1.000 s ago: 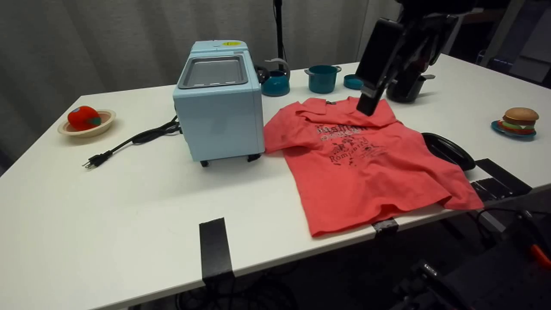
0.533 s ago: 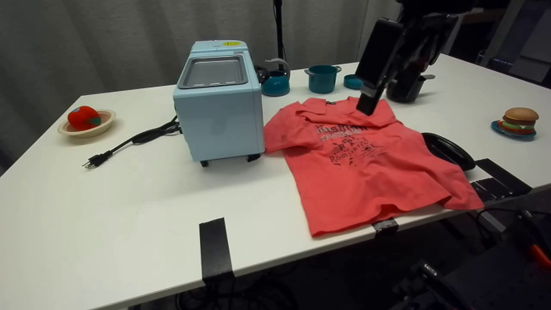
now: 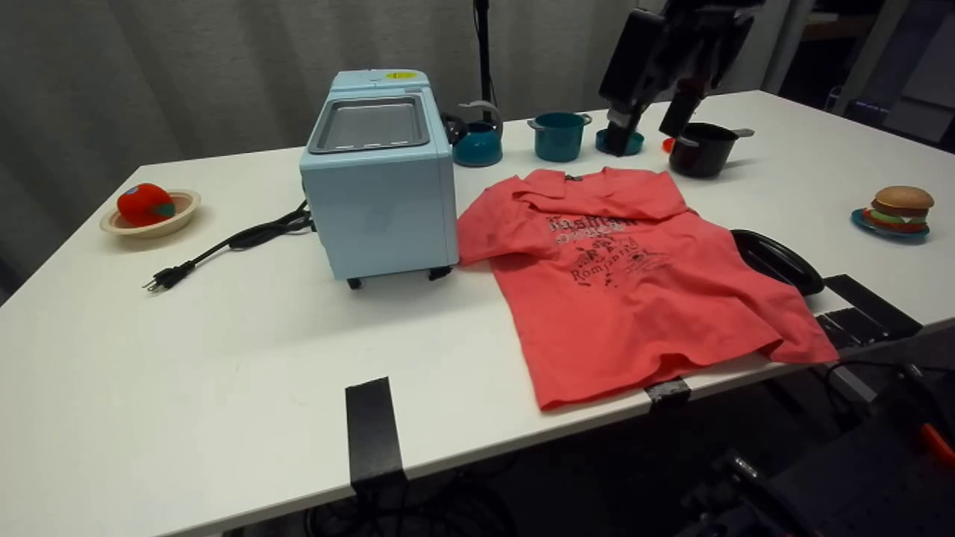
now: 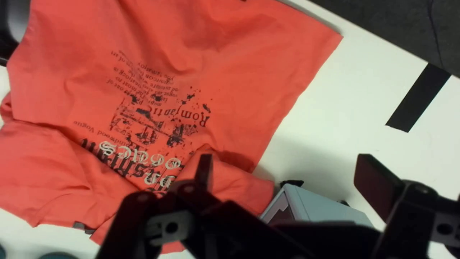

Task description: Fold the shirt

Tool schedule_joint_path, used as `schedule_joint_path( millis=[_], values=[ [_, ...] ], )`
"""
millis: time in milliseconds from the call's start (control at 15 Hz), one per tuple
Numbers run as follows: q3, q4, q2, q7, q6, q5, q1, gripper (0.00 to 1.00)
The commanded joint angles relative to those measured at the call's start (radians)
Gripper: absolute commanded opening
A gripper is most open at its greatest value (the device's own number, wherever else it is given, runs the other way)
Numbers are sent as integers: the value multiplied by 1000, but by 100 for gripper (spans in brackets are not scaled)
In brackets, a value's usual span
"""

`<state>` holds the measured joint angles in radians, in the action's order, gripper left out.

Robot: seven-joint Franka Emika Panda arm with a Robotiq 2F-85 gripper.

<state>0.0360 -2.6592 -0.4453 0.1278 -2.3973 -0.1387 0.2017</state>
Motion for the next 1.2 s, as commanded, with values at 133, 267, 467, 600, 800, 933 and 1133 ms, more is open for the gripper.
schedule_joint_path(
  millis=[133, 267, 467, 600, 800, 933, 1133],
  values=[
    [-54, 125, 261, 171, -171, -35, 1, 100],
    [-46, 161, 345, 216, -232, -39, 0, 100],
    [-30, 234, 448, 298, -271, -48, -17, 100],
    [-7, 189, 408, 245, -263, -13, -38, 100],
    [-3, 249, 462, 292, -264, -22, -57, 100],
    [-3, 254, 465, 294, -264, -22, -59, 100],
    [2, 273, 486, 328, -253, -30, -68, 100]
  ],
)
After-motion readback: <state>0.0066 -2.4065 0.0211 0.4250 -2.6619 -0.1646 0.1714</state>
